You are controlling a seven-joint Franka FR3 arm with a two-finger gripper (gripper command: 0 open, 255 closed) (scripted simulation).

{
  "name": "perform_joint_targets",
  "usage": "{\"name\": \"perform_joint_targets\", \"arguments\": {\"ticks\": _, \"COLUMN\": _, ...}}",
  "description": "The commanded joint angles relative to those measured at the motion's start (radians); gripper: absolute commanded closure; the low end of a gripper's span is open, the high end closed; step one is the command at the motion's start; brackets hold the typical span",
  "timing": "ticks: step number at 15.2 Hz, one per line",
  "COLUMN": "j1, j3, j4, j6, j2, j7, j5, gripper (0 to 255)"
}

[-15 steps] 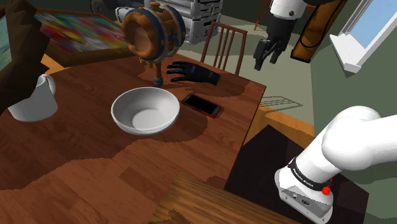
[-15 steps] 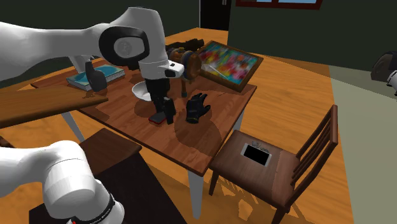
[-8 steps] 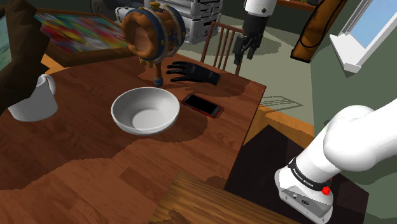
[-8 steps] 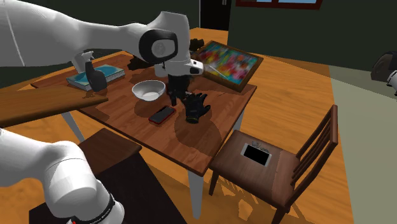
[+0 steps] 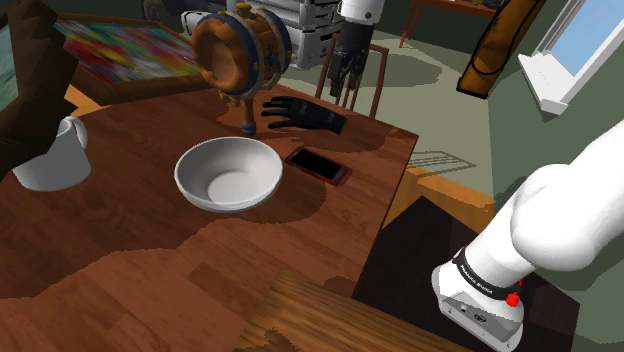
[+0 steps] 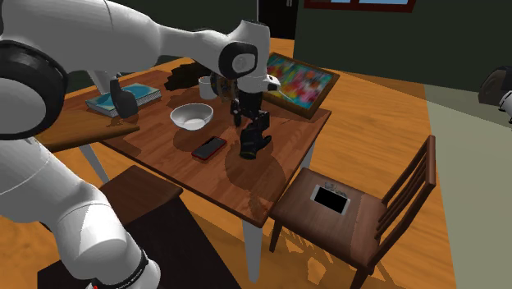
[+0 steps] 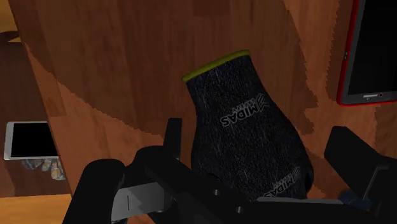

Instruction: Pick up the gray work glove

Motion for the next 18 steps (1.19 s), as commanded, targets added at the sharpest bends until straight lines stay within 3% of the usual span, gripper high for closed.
{"name": "perform_joint_targets", "arguments": {"ticks": 1, "j1": 0.008, "j3": -0.002, "j4": 0.084, "j6": -0.008, "j2": 0.083, "j7": -0.046, "j5": 0.028, "gripper": 0}}
{"name": "perform_joint_targets", "arguments": {"ticks": 10, "j1": 0.027, "j3": 0.037, "j4": 0.515, "j6": -0.111, "j2": 0.446, "j7": -0.192, "j5": 0.132, "gripper": 0}}
{"name": "perform_joint_targets", "arguments": {"ticks": 18, "j1": 0.028, "j3": 0.038, "j4": 0.426, "j6": -0.015, "j2": 0.456, "j7": -0.209, "j5": 0.136, "gripper": 0}}
